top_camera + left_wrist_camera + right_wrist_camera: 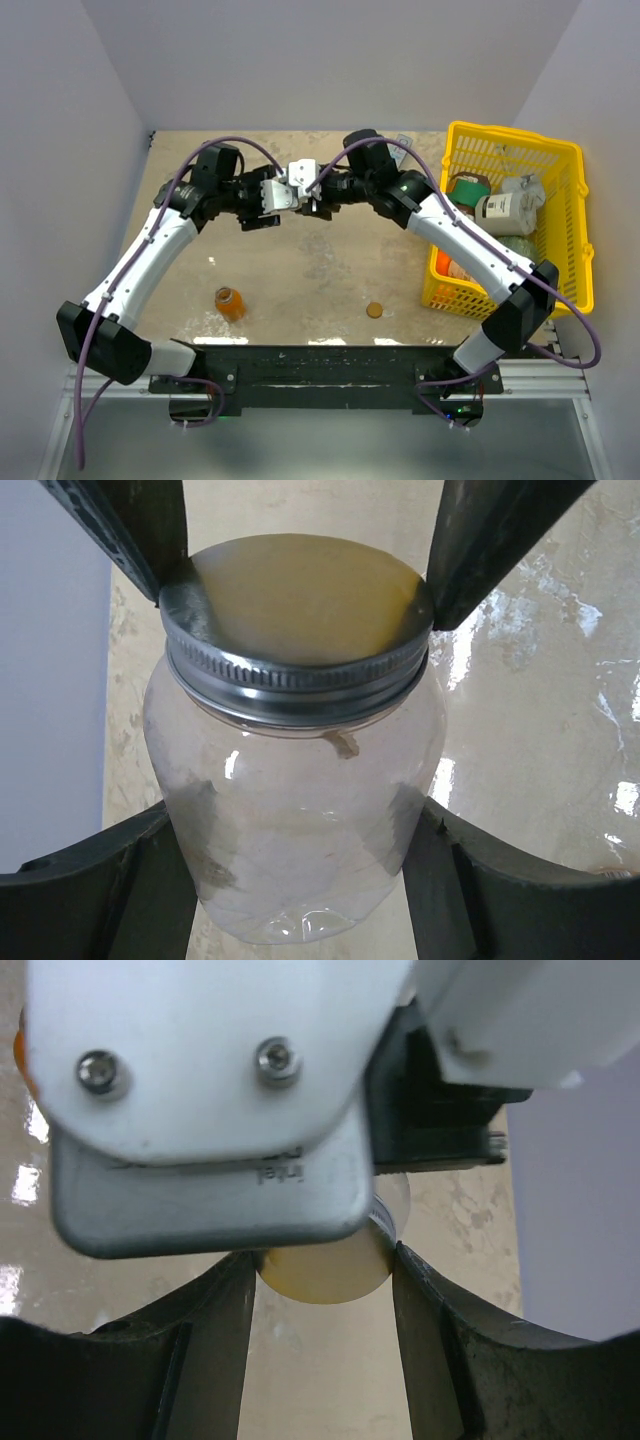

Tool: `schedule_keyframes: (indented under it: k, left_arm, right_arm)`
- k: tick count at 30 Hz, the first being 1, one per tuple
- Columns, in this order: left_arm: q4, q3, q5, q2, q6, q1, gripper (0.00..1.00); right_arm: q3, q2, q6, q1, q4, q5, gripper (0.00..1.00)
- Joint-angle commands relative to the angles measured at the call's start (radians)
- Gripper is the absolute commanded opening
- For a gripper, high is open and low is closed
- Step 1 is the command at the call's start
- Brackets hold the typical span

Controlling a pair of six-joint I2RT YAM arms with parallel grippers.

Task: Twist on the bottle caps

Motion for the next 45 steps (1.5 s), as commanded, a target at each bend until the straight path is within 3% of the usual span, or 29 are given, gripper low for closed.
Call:
schedule_keyframes:
  k: [1,7,16,19,20,22,23,28,29,30,34,40,45]
  left_arm:
    - [0.194,0.018,0.098,-0.072,-0.05,-0.021,0.0]
    - [0.31,-0.021,0.058,-0.107,-0.097,-0.023,0.0]
    - [0.433,-0.121,-0.073,-0.163,-0.133,-0.031,0.0]
    - [0.424,-0.117,-0.106,-0.147,-0.154,-0.031,0.0]
    - [0.41,-0.117,-0.112,-0.143,-0.16,-0.031,0.0]
    - [0.39,-0.114,-0.123,-0.126,-0.166,-0.031,0.0]
    - [0.37,-0.115,-0.13,-0.121,-0.172,-0.031,0.0]
    - [0.344,-0.14,-0.123,-0.087,-0.2,-0.025,0.0]
    - [0.347,-0.144,-0.112,-0.083,-0.218,-0.023,0.0]
    - [0.349,-0.153,-0.107,-0.075,-0.228,-0.018,0.0]
    - [0.353,-0.183,-0.071,-0.061,-0.251,-0.012,0.0]
    - [0.358,-0.218,0.001,-0.031,-0.264,-0.001,0.0]
    - [0.326,-0.163,0.15,0.008,-0.278,0.014,0.0]
  right_arm:
    - [0.018,0.071,0.233,-0.001,0.064,0.049,0.3]
    - [0.064,0.133,0.493,-0.033,0.08,0.058,0.27]
    - [0.133,0.219,0.886,-0.102,0.093,-0.085,0.25]
    - [0.131,0.211,0.935,-0.104,0.106,-0.083,0.27]
    - [0.138,0.21,0.932,-0.104,0.095,-0.08,0.32]
    - [0.17,0.208,0.9,-0.104,0.064,-0.069,0.43]
    - [0.18,0.199,0.867,-0.104,0.046,-0.062,0.55]
    - [0.233,0.171,0.776,-0.105,-0.069,-0.031,0.72]
    - [0.236,0.165,0.77,-0.105,-0.075,-0.025,0.88]
    - [0.242,0.159,0.764,-0.105,-0.103,-0.025,0.98]
    - [0.306,0.128,0.716,-0.11,-0.187,0.021,0.99]
    - [0.314,0.024,0.483,-0.128,-0.348,0.006,0.99]
    - [0.115,-0.144,-0.003,-0.131,-0.398,-0.022,0.98]
